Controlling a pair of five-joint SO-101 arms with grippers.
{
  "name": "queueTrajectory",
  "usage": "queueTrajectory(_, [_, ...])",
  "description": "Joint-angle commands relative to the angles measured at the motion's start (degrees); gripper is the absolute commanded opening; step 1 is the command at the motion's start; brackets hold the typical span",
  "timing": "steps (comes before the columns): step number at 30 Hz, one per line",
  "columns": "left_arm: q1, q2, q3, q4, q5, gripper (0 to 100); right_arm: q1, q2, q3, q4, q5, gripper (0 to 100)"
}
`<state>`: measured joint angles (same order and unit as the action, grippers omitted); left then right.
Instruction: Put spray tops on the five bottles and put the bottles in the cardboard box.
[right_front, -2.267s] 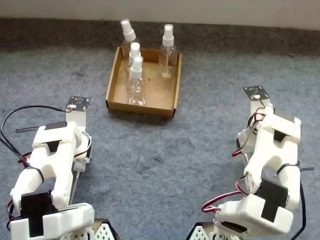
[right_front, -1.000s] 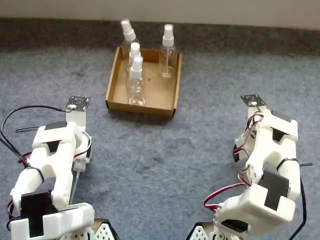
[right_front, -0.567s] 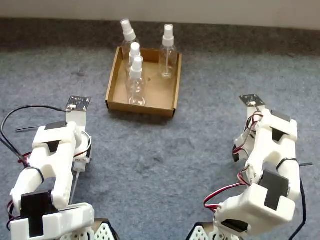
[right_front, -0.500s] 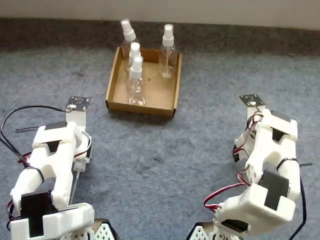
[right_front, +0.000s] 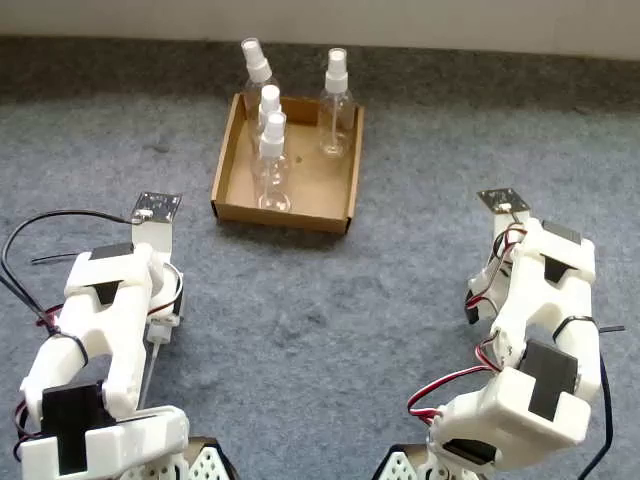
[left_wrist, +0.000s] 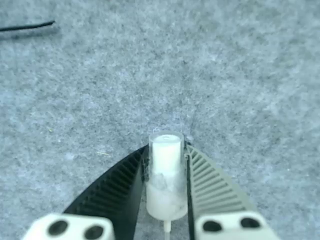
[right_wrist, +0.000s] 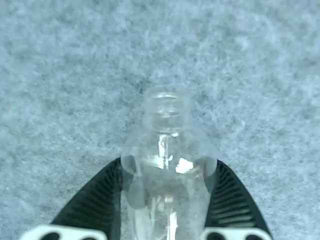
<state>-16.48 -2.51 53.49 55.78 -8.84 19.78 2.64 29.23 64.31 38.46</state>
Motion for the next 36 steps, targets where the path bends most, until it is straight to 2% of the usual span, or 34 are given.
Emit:
queueTrajectory(1, [0.04,1.36,5.23,2.99,-0.44,2,-0.66,-1.45,-1.19,-0.04,0.35,9.5])
queueTrajectory(3, [1.01,1.36,5.14,3.08,-0.88,2,-0.66,-1.45,-1.01,-0.04,0.62,9.5])
queueTrajectory(6, [3.74,0.75,4.44,4.66,-7.30,2,-0.66,-1.45,-0.84,-0.04,0.62,9.5])
queueTrajectory(10, [4.53,1.10,-5.05,15.12,-18.37,2,-0.40,-1.45,-1.01,-0.04,0.62,9.5])
queueTrajectory(12, [4.53,1.36,-9.54,19.25,-21.10,2,-0.22,-1.45,-1.01,-0.04,0.62,9.5])
queueTrajectory(20, [4.53,1.45,-19.56,20.13,-20.13,2,-0.48,-1.45,-1.01,-0.04,0.62,9.5])
queueTrajectory(31, [3.21,1.19,-23.78,12.66,-20.04,1,-0.66,-1.45,-1.19,0.04,0.26,9.5])
queueTrajectory(36, [-1.19,0.75,-31.43,12.84,-11.96,0,-0.75,-1.71,-1.54,0.04,-0.79,8.3])
